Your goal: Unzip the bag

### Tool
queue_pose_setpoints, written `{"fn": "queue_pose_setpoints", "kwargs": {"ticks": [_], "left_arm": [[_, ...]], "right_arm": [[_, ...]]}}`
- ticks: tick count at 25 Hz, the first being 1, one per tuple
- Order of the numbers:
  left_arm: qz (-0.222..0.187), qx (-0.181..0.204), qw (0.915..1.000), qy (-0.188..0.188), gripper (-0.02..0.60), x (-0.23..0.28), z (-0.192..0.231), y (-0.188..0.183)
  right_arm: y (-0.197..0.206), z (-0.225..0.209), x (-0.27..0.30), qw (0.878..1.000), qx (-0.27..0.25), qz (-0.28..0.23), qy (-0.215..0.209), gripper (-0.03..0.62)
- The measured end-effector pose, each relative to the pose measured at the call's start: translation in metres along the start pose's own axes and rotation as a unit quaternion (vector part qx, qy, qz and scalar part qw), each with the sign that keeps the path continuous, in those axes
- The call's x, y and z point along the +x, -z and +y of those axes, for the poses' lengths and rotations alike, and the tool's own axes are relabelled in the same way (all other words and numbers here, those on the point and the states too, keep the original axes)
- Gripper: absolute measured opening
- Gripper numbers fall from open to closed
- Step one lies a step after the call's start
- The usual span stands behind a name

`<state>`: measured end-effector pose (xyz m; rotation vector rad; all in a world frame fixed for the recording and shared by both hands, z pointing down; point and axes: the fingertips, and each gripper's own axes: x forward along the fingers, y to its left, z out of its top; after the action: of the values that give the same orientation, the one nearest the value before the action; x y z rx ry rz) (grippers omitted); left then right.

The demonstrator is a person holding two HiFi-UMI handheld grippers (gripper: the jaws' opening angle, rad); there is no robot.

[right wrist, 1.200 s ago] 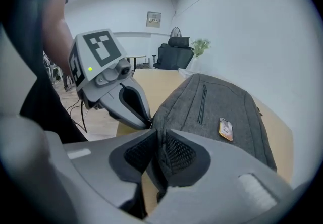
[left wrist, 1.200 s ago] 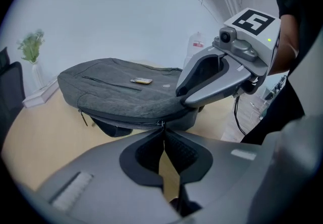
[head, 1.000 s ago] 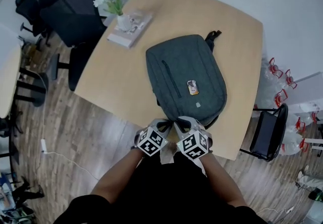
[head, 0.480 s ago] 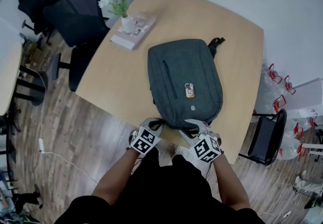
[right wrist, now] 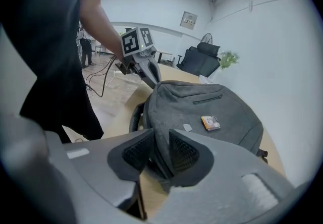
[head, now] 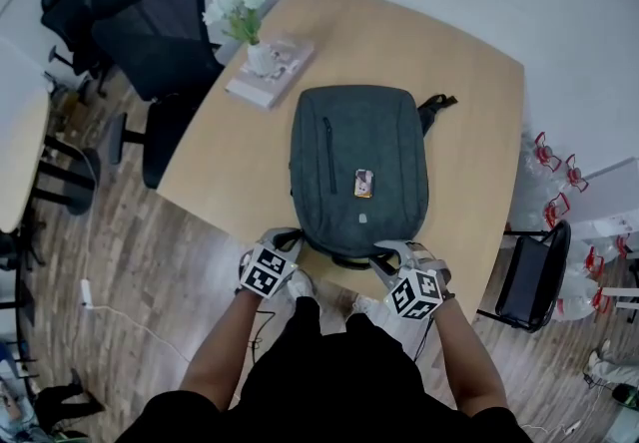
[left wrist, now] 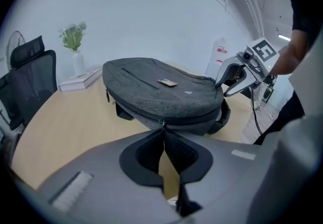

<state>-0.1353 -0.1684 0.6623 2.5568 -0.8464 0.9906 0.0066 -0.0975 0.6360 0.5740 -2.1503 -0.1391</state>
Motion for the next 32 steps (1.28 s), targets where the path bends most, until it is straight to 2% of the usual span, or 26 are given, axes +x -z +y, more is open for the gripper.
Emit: {"fn": "queue_pose_setpoints", "kwargs": {"ticks": [1, 4, 8, 12, 16, 19, 25, 30, 32], "left_arm": [[0.002, 0.006, 1.0, 0.003, 0.026, 0.0, -0.002, 0.0], [0.007, 0.019, 0.9998, -0.002, 0.028, 0.0, -0.004, 0.001], [0.029, 0.05, 0.9983, -0.008, 0.029, -0.005, -0.011, 0.005], [0.032, 0.063, 0.9974, 0.012, 0.029, -0.006, -0.035, 0.006], [0.03, 0.048, 0.9979, 0.03, 0.029, -0.006, -0.063, 0.006], [0.031, 0.017, 0.9993, 0.014, 0.028, -0.007, -0.062, 0.006], [0.031, -0.02, 0.9993, 0.003, 0.026, -0.013, -0.045, 0.005], [0.048, -0.059, 0.9971, 0.01, 0.026, -0.016, -0.032, 0.013], [0.055, -0.062, 0.9965, 0.015, 0.026, -0.017, -0.029, 0.014]], "right_arm": [[-0.001, 0.001, 0.003, 1.0, 0.003, 0.005, -0.002, 0.08], [-0.004, -0.001, 0.011, 0.999, 0.042, 0.012, -0.004, 0.043], [-0.009, -0.003, 0.018, 0.997, 0.08, 0.006, 0.006, 0.034], [-0.013, -0.007, 0.021, 0.992, 0.128, -0.004, 0.017, 0.034], [-0.023, -0.007, 0.028, 0.989, 0.146, -0.008, 0.028, 0.034], [-0.029, -0.007, 0.034, 0.988, 0.152, -0.009, 0.03, 0.034], [-0.043, -0.006, 0.041, 0.991, 0.131, -0.016, 0.03, 0.032], [-0.05, 0.003, 0.049, 0.999, 0.036, -0.006, 0.04, 0.032], [-0.053, 0.006, 0.047, 0.999, 0.012, -0.015, 0.035, 0.043]]}}
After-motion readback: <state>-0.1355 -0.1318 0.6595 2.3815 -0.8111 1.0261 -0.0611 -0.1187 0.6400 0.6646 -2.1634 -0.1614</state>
